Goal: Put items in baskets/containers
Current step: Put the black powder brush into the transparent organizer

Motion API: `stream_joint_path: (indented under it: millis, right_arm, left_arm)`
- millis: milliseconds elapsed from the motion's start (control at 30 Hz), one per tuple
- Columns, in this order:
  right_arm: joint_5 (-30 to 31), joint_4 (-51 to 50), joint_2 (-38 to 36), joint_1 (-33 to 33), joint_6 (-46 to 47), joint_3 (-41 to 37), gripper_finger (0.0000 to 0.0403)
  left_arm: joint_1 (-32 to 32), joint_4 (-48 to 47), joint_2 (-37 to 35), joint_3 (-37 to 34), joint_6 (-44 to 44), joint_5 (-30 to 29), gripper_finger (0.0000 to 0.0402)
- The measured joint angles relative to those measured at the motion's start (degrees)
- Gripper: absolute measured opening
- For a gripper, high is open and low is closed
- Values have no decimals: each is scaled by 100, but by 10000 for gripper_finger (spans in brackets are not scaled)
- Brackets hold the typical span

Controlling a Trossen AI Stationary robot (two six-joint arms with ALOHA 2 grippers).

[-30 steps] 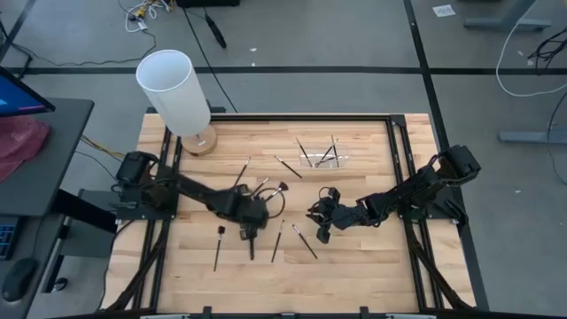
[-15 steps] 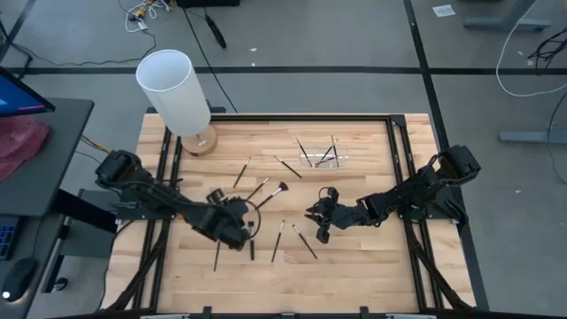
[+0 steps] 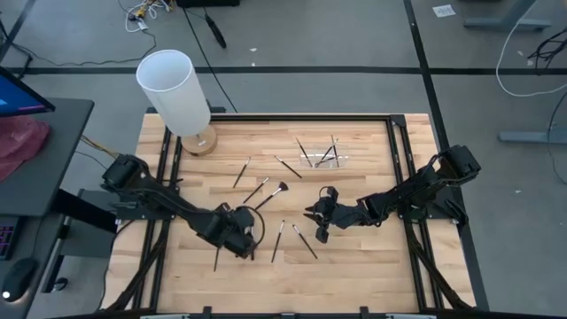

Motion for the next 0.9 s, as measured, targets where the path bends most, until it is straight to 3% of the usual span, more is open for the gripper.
stream_joint_path:
  millis: [300, 600, 900]
  right_arm:
    - [-14, -66, 0, 37, 19, 2, 84]
    - [-19, -208, 0, 215, -138, 2, 84]
    - [-5, -226, 0, 212, -172, 2, 84]
  left_arm:
    - [-24, 832, 534, -4, -475, -70, 227]
    - [-35, 922, 895, 15, -769, -181, 179]
    - [-1, 924, 904, 24, -95, 124, 66]
